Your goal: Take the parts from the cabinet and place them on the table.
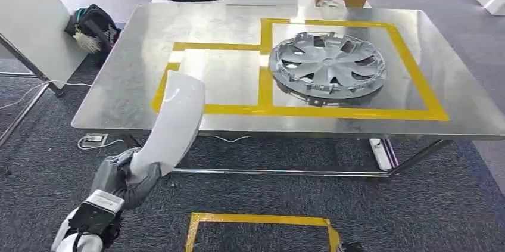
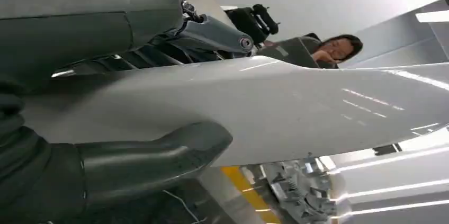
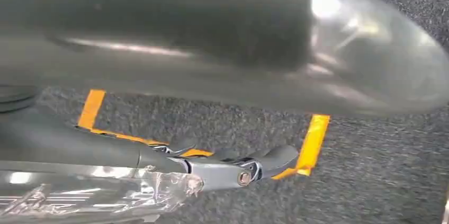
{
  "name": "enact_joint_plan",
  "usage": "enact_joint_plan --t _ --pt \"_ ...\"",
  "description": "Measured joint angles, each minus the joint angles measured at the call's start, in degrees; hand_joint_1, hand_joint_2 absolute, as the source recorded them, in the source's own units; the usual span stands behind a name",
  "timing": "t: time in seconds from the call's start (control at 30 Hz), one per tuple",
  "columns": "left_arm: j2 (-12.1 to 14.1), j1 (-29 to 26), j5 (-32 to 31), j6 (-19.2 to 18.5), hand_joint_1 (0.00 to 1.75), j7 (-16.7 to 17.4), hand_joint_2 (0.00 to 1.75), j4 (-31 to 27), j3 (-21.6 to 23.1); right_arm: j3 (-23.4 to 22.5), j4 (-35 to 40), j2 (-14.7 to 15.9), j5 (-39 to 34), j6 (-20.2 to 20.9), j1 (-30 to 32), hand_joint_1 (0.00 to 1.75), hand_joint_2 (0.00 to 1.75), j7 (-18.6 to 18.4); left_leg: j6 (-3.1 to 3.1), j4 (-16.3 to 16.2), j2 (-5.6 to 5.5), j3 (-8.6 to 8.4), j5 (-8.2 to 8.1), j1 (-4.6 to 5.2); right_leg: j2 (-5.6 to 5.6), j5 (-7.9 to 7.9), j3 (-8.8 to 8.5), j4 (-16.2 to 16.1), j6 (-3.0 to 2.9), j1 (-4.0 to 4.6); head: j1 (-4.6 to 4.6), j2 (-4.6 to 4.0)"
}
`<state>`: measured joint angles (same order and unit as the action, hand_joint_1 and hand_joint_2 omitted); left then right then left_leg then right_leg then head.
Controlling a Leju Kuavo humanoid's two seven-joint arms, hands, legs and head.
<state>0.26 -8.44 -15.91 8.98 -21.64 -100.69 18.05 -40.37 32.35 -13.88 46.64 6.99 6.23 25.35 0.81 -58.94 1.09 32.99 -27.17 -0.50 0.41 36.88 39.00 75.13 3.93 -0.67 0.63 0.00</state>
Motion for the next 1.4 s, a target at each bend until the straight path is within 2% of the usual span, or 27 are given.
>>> enact_joint_plan --t 0.07,0.1,0.13,0.17,0.2,0.27,0.3,0.33,0.37,0.47,0.5,0.53,0.63,0.67,0.7,0.73,0.8,0.87,0.9,1.0,1.03,1.07,1.17,1.2,1.23,1.33,1.4 --pt "0.0 0.2 -0.5 -0.2 1.75 0.0 1.75 0.0 0.1 0.8 -0.4 0.2 -1.3 -0.1 0.2 0.00 0.00 -0.2 0.04 0.0 0.33 -1.25 -0.86 0.26 -0.02 -4.77 -1.28 -5.4 -0.50 0.23 -0.07 0.00" --pt "0.0 0.6 -0.6 -0.3 1.75 0.0 1.75 0.0 0.1 1.4 -0.7 0.4 -1.8 -0.1 0.2 0.00 0.00 -0.4 0.03 0.0 0.50 -2.12 -1.43 0.34 -0.21 -9.09 -3.44 -11.5 -1.16 0.50 0.00 0.00" --pt "0.0 0.8 -0.7 -0.3 1.75 0.0 1.75 0.0 0.2 1.8 -0.9 0.6 -2.0 0.0 0.2 0.00 0.00 -0.5 -0.02 0.1 0.55 -2.32 -1.76 0.31 -0.73 -10.83 -4.42 -14.8 -1.58 0.79 -0.02 0.00" --pt "0.0 1.2 -1.0 -0.5 1.75 0.2 1.75 0.2 0.3 2.3 -1.3 0.9 -2.4 0.2 -0.1 0.00 0.00 -0.7 -0.26 0.3 0.60 -2.84 -1.83 0.32 -1.48 -8.83 -3.81 -14.5 -1.79 1.06 -0.63 0.00" --pt "0.1 1.3 -1.1 -0.7 1.75 0.4 1.75 0.2 0.4 2.8 -1.6 0.9 -2.9 0.2 -0.3 0.00 0.00 -0.7 -0.67 0.7 0.55 -2.71 -1.79 0.24 -1.64 -7.89 -3.96 -15.0 -2.02 1.33 -0.37 0.00" --pt "0.2 1.4 -1.6 -1.0 1.75 0.6 1.75 0.4 0.5 3.5 -1.9 1.3 -3.5 0.2 -0.1 0.00 0.00 -1.0 -1.56 0.3 0.57 -3.45 -1.37 0.24 -1.25 -9.97 -4.49 -15.8 -2.92 1.34 -0.39 0.00" --pt "0.2 1.7 -1.6 -1.1 1.75 0.7 1.75 0.4 0.5 3.8 -2.1 1.5 -3.8 0.2 -0.3 0.00 0.00 -1.0 -1.84 0.1 0.65 -3.83 -1.40 0.23 -0.79 -10.30 -6.15 -16.1 -3.07 1.09 -0.44 0.00" --pt "0.2 1.9 -1.6 -1.2 1.75 1.1 1.75 0.5 0.5 4.2 -2.2 1.7 -4.1 0.2 -0.3 0.00 0.00 -1.1 -1.91 -1.3 0.27 -3.21 -1.79 0.12 -0.67 -10.35 -6.61 -16.7 -3.22 0.90 -0.48 0.02" --pt "0.2 2.3 -1.7 -1.2 1.75 1.1 1.75 0.6 0.6 4.6 -2.4 1.8 -4.3 0.2 -0.6 0.00 0.00 -1.2 -2.15 -3.9 -0.19 -1.60 -2.47 0.13 -0.46 -10.29 -7.04 -16.9 -3.42 0.79 -0.90 -0.02" --pt "0.2 2.5 -1.7 -1.2 1.75 1.3 1.75 1.1 0.6 5.4 -3.2 2.0 -4.8 0.2 -1.2 0.00 0.00 -1.5 -2.66 -14.1 -0.57 5.60 -7.06 0.00 0.30 -9.66 -7.49 -17.0 -3.94 0.72 -0.90 0.00" --pt "0.3 2.5 -1.7 -1.2 1.75 1.4 1.75 1.4 0.6 5.8 -3.5 2.1 -4.9 0.2 -1.1 0.00 0.00 -1.7 -2.89 -15.3 -0.63 7.36 -7.28 -0.05 0.61 -9.29 -7.85 -17.0 -3.89 0.70 -0.94 0.00" --pt "0.3 2.6 -1.8 -1.3 1.75 1.5 1.75 1.6 0.6 5.9 -3.7 2.2 -4.9 0.2 -1.0 0.00 0.00 -1.7 -3.00 -14.0 -0.63 7.52 -5.76 -0.09 0.89 -8.94 -8.30 -17.0 -3.76 0.64 -0.92 0.00" --pt "0.3 3.1 -2.3 -1.4 1.75 2.3 1.75 2.2 0.7 6.6 -4.2 2.3 -5.5 0.1 -1.1 0.00 0.00 -1.9 -3.03 -1.5 -0.65 3.39 4.17 -0.23 1.47 -7.63 -9.85 -17.0 -2.98 0.34 -0.92 0.00" --pt "0.4 3.4 -2.3 -1.5 1.75 2.3 1.75 2.4 0.7 6.8 -4.4 2.6 -5.6 0.0 -1.2 0.00 0.00 -2.0 -2.98 0.0 -0.87 3.01 3.14 -0.18 1.59 -7.10 -10.00 -16.7 -2.54 0.56 -1.07 0.00" --pt "0.4 3.8 -2.3 -1.5 1.75 2.3 1.75 2.6 0.9 6.9 -4.5 2.7 -5.7 0.0 -1.3 0.00 0.00 -2.0 -2.18 0.1 -0.82 3.11 0.64 -0.08 1.72 -6.87 -9.59 -16.8 -2.10 0.63 -1.40 0.00" --pt "0.4 3.6 -2.4 -1.5 1.75 2.4 1.75 2.7 0.9 7.0 -4.6 2.7 -5.7 0.0 -1.2 0.00 0.00 -2.1 -1.83 0.5 -0.91 2.97 2.45 0.00 1.61 -6.65 -9.25 -17.2 -1.72 0.64 -1.27 0.00" --pt "0.4 3.8 -2.4 -1.5 1.75 2.4 1.75 2.9 0.9 7.3 -4.7 2.8 -5.7 -0.1 -1.0 0.00 0.00 -2.1 -1.05 0.7 -1.14 2.60 2.67 -0.18 1.53 -7.06 -10.52 -16.7 -1.00 0.69 -1.20 0.00" --pt "0.3 4.3 -2.8 -1.5 1.75 2.6 1.75 3.1 1.1 7.4 -5.0 3.2 -5.9 -0.2 -1.2 0.00 0.00 -2.2 -0.43 0.8 -1.02 1.64 2.24 -0.39 0.73 -5.69 -9.72 -14.8 -0.43 0.62 -0.81 0.00" --pt "0.3 4.9 -3.3 -1.5 1.75 3.3 1.75 3.3 1.2 7.5 -5.2 3.3 -6.3 -0.2 -1.5 0.00 0.00 -2.6 -0.01 0.8 -1.01 1.36 1.95 -0.35 0.27 -4.16 -7.29 -10.6 -0.25 0.61 -0.61 0.00" --pt "1.2 8.4 -4.0 -1.3 1.75 4.7 1.75 5.8 2.8 9.1 -5.7 3.6 -8.3 -0.3 -1.6 0.00 0.00 -3.7 0.26 0.8 -1.15 0.78 1.09 -0.29 0.16 -0.56 0.32 -0.3 0.02 0.49 -0.46 0.00" --pt "1.6 9.5 -4.3 -1.0 1.75 5.3 1.75 6.9 3.2 9.8 -5.9 3.8 -8.9 -0.4 -1.6 0.00 0.00 -4.0 0.16 0.8 -1.20 0.29 0.70 -0.29 0.16 -1.24 1.37 -0.4 0.16 0.44 -0.39 0.00" --pt "1.8 10.3 -4.6 -0.7 1.75 5.9 1.75 7.5 3.3 10.4 -6.0 3.9 -9.3 -0.5 -1.7 0.00 0.00 -4.2 -0.01 0.8 -1.22 -0.34 0.26 -0.32 0.15 -3.30 1.27 -2.5 0.26 0.35 -0.37 0.00" --pt "2.3 12.9 -5.3 -0.7 1.75 8.4 1.75 9.5 4.0 12.4 -6.6 4.3 -11.5 -0.9 -2.0 0.00 0.00 -4.9 -0.94 0.8 -1.09 -2.23 -1.34 -0.45 -0.39 -12.90 -2.17 -15.0 0.39 -0.15 -0.37 0.00" --pt "2.5 13.7 -5.7 -0.7 1.75 8.9 1.75 10.2 4.4 13.1 -7.2 4.3 -12.1 -0.9 -2.3 0.00 0.00 -5.1 -1.22 0.7 -1.17 -2.63 -1.52 -0.35 -0.39 -11.45 -1.96 -15.0 0.01 0.19 -0.35 0.00" --pt "2.7 14.3 -6.1 -0.8 1.75 9.4 1.75 10.8 4.7 13.9 -7.4 4.6 -12.6 -0.9 -2.5 0.00 0.00 -5.2 -1.60 0.9 -1.15 -2.28 -1.62 -0.16 -0.27 -11.08 -2.69 -15.0 -1.03 0.32 -0.39 0.00" --pt "3.0 16.1 -7.8 -0.4 1.75 10.5 1.75 12.1 5.6 15.9 -7.5 4.9 -14.7 -1.2 -2.6 0.00 0.00 -6.0 -2.45 1.0 -1.11 -3.01 -1.52 -0.39 0.06 -11.63 -3.26 -15.5 -2.52 0.30 -0.57 0.00" --pt "3.1 17.8 -9.3 0.0 1.75 11.5 1.75 13.0 6.2 17.2 -7.7 5.2 -15.8 -1.2 -3.0 0.00 0.00 -6.4 -2.75 -3.9 -1.14 -0.35 -1.53 -0.40 0.19 -11.46 -4.28 -16.0 -3.03 0.27 -0.72 0.00"
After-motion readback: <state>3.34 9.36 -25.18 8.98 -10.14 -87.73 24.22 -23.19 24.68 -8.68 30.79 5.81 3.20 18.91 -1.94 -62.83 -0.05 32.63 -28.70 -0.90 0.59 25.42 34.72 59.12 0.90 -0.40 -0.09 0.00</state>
